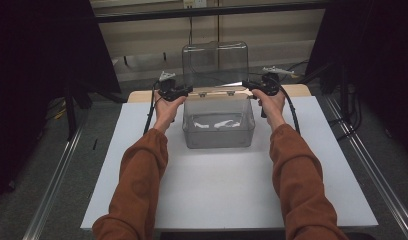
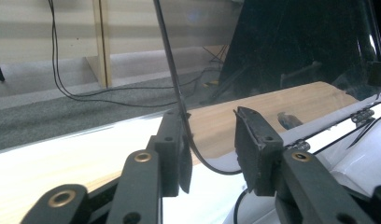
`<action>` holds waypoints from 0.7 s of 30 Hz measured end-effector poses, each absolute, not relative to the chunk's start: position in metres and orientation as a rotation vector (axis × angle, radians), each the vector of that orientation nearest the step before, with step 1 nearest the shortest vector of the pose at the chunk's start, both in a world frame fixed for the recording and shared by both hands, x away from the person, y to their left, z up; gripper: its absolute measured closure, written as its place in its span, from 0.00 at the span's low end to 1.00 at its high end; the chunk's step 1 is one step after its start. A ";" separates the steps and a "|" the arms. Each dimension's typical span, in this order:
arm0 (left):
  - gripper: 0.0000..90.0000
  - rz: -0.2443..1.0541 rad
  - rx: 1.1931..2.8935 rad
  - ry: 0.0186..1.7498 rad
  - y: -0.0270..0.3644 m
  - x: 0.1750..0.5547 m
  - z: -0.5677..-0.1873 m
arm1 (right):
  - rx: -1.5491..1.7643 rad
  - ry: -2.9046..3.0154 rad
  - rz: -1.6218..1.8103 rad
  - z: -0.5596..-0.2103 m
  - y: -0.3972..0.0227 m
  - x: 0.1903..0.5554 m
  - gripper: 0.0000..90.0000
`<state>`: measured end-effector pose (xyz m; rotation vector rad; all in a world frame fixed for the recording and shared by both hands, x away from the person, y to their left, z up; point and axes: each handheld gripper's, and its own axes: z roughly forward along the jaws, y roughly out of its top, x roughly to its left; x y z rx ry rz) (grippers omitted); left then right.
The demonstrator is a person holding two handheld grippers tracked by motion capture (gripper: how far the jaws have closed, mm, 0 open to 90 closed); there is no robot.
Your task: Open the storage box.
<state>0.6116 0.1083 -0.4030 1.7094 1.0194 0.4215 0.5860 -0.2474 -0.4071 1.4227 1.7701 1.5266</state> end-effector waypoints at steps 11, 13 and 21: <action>0.67 0.384 1.712 1.068 0.110 0.614 -0.405 | 1.493 1.778 1.524 -0.411 -0.248 0.589 0.80; 0.67 0.383 1.712 1.065 0.110 0.614 -0.406 | 1.505 1.775 1.531 -0.412 -0.249 0.590 0.80; 0.67 0.372 1.717 1.077 0.110 0.615 -0.405 | 1.517 1.769 1.543 -0.413 -0.249 0.591 0.79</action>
